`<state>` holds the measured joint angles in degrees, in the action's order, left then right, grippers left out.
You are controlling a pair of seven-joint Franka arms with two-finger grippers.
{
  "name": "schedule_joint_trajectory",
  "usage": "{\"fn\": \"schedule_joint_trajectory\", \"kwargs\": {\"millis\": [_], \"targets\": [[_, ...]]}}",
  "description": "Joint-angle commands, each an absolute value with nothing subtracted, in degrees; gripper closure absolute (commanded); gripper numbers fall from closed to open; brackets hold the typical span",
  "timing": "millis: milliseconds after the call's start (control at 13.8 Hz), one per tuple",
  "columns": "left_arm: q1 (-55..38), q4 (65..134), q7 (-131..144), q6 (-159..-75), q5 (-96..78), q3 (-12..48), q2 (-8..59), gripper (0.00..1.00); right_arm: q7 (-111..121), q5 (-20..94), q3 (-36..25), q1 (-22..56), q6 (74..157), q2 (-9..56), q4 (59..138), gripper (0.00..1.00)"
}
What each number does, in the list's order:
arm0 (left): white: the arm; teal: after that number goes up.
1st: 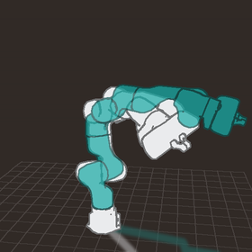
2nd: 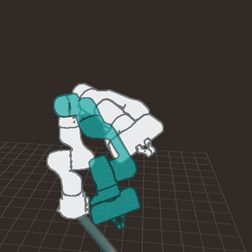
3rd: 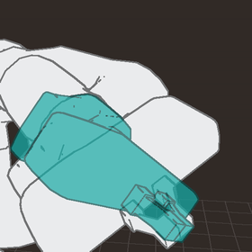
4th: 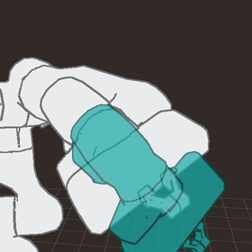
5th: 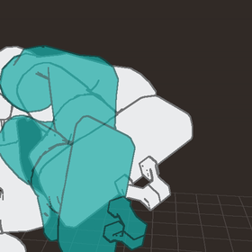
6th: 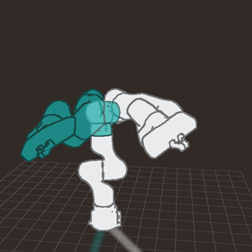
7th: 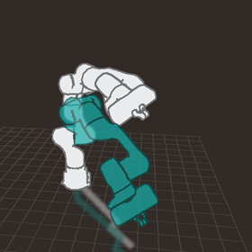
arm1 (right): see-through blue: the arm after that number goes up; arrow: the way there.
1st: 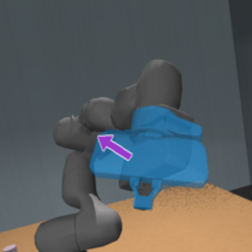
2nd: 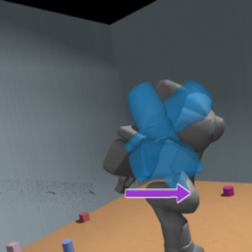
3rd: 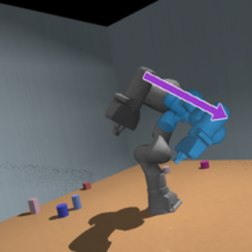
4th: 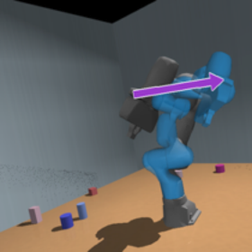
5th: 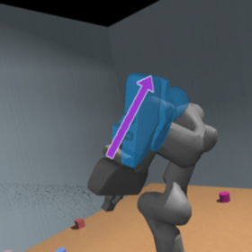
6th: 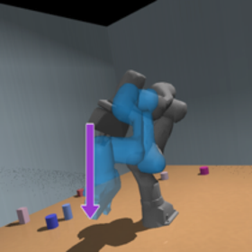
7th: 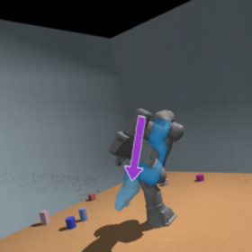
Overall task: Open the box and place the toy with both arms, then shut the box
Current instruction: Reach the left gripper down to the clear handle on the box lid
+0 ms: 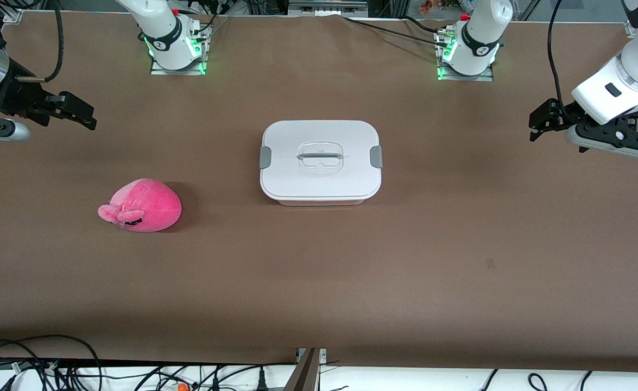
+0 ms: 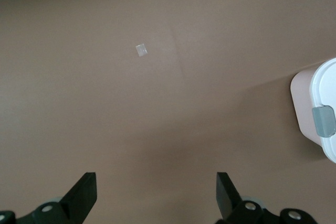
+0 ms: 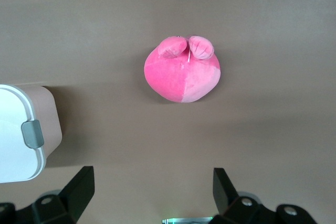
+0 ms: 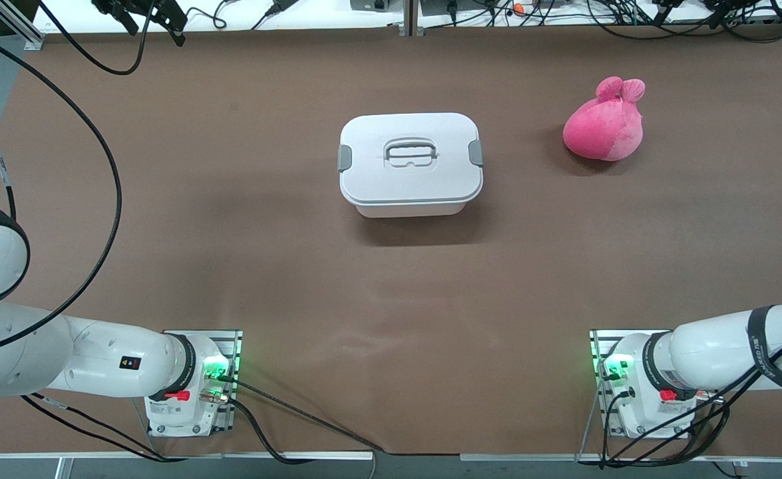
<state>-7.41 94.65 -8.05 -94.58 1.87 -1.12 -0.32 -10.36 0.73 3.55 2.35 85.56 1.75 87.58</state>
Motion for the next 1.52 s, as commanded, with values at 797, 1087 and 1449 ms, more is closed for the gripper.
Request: {"fn": "schedule_joint_trajectory", "kwargs": {"millis": [797,1087,1449], "targets": [[-8.7,91.85,-12.09,-87.91,-5.44,-0.36,2.29,0.0,-9.49,0.79,4.22,2.11,89.03,1.76,87.28,0.0],[-10.01,91.15,-25.55,-87.45,-6.24,4.82,5.44,0.0,-10.28,1.32,4.04,2.11,89.3,1.85,87.19,0.0],[-11.34,85.61,-31.9,-91.4,-6.07,16.68,17.99,0.0,-9.67,1.15,3.69,1.67,90.61,3.07,87.36,0.0]]}}
